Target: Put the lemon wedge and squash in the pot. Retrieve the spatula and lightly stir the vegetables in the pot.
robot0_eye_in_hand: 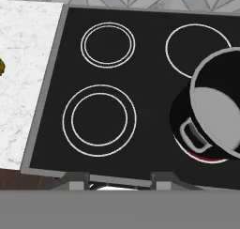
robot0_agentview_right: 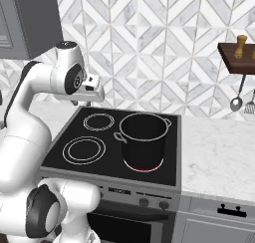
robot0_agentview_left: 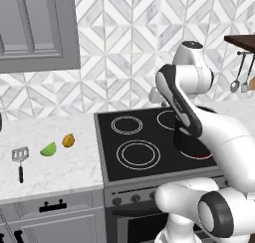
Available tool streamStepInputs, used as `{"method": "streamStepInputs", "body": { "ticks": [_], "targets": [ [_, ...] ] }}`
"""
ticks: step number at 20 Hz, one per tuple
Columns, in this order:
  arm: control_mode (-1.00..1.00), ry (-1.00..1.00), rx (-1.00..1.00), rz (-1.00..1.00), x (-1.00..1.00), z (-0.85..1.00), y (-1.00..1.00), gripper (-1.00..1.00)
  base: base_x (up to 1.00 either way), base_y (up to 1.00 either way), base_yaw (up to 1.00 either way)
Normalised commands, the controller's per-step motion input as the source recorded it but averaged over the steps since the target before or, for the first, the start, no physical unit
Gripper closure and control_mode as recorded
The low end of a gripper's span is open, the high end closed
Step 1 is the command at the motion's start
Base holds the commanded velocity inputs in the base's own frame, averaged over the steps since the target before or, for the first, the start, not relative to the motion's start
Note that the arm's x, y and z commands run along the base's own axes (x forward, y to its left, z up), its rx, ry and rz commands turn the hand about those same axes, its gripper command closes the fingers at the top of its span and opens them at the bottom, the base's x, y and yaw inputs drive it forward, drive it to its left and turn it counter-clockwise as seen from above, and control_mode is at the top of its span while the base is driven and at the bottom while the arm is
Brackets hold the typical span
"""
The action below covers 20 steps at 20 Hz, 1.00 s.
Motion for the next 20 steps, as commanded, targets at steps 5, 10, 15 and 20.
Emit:
{"method": "streamStepInputs", "body": {
  "ticks": [5, 10, 15, 20],
  "targets": [
    [1.0, 0.0, 0.0, 0.0, 0.0, 0.0, 0.0, -1.0, 0.0, 0.07, 0.0],
    [1.0, 0.0, 0.0, 0.0, 0.0, 0.0, 0.0, -1.0, 0.0, 0.58, 0.0],
    [1.0, 0.0, 0.0, 0.0, 0.0, 0.0, 0.0, -1.0, 0.12, 0.45, 0.0],
    [1.0, 0.0, 0.0, 0.0, 0.0, 0.0, 0.0, -1.0, 0.65, 0.04, 0.0]
  ]
}}
